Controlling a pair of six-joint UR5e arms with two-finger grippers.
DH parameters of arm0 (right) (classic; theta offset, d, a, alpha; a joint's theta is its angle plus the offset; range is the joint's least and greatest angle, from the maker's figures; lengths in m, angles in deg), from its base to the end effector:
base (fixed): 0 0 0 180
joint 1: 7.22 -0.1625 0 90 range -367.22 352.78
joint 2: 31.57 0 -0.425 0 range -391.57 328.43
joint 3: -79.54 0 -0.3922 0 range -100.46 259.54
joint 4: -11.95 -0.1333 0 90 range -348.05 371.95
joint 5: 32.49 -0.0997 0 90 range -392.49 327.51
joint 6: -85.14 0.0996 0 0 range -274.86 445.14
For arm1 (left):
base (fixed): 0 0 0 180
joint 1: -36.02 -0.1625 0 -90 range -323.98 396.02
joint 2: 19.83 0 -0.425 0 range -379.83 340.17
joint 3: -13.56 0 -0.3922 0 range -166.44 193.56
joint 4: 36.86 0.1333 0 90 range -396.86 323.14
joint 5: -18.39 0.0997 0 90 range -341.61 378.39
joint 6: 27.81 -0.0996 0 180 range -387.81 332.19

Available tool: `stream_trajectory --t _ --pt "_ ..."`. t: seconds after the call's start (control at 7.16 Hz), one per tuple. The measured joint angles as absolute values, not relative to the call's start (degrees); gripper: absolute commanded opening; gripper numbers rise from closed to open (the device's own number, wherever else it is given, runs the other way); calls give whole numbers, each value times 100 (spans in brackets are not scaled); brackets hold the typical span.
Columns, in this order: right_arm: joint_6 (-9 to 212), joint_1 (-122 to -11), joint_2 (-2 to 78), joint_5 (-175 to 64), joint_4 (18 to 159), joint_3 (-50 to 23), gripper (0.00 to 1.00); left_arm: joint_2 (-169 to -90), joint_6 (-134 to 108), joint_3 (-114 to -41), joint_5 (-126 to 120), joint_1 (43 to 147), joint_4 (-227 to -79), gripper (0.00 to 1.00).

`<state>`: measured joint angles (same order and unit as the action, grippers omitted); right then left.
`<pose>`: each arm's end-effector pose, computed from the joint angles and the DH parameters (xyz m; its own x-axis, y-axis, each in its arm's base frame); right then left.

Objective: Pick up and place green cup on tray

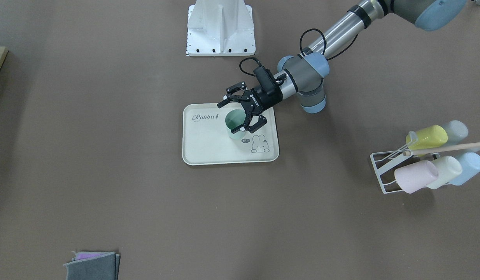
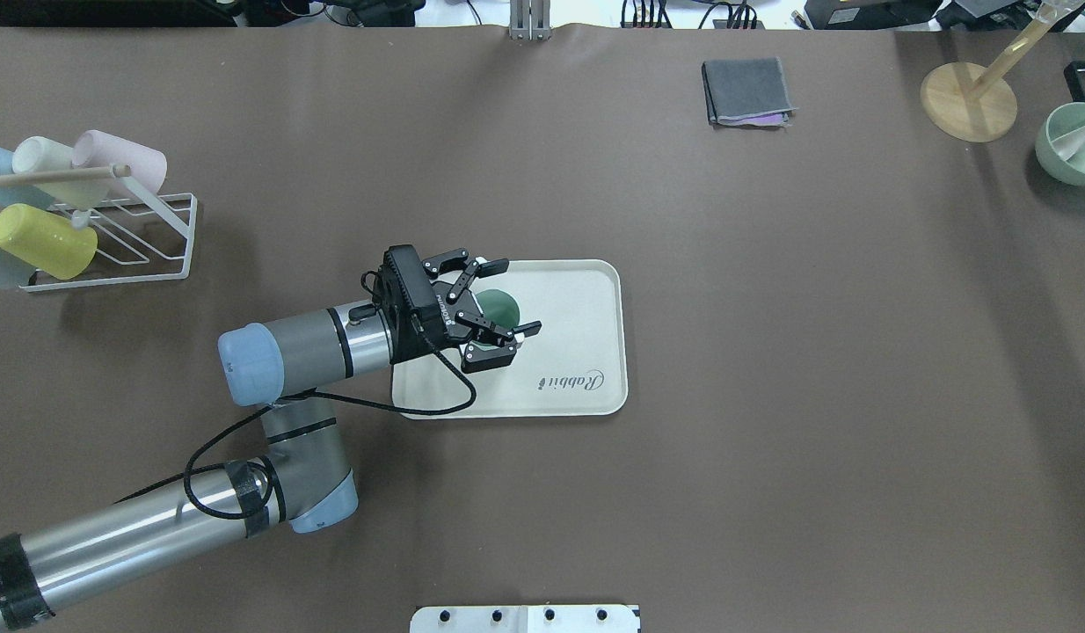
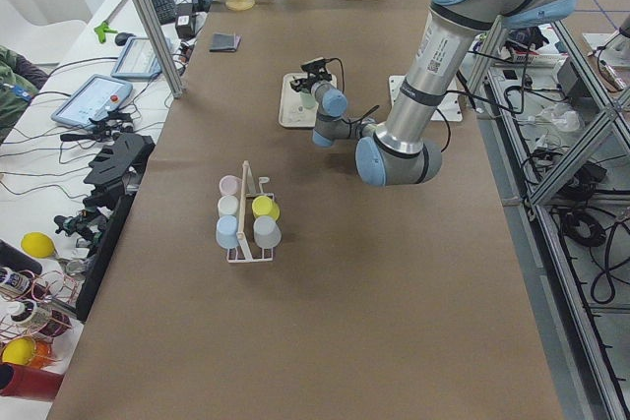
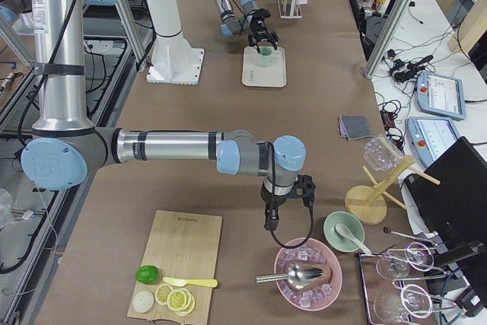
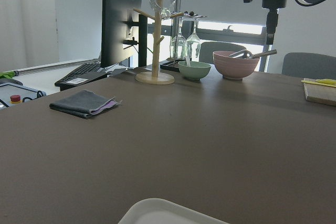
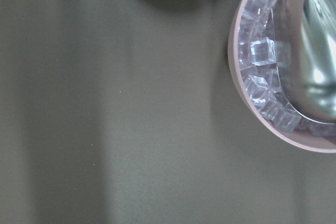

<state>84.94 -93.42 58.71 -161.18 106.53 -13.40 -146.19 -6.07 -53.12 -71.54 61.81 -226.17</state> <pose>0.0386 -0.4904 0.6503 0.7800 -0.0343 0.6249 0.0690 0.9971 -0.0313 0.5617 -0.4196 0.2862 0.2783 0.8972 -0.3430 0.4796 0.1796 0.8589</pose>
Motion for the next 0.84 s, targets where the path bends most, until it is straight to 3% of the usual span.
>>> stream_trajectory --t 0.84 --pt "8496 -9336 5702 -16203 10695 -1385 100 -14951 -1348 -6935 -6686 6841 -16639 99"
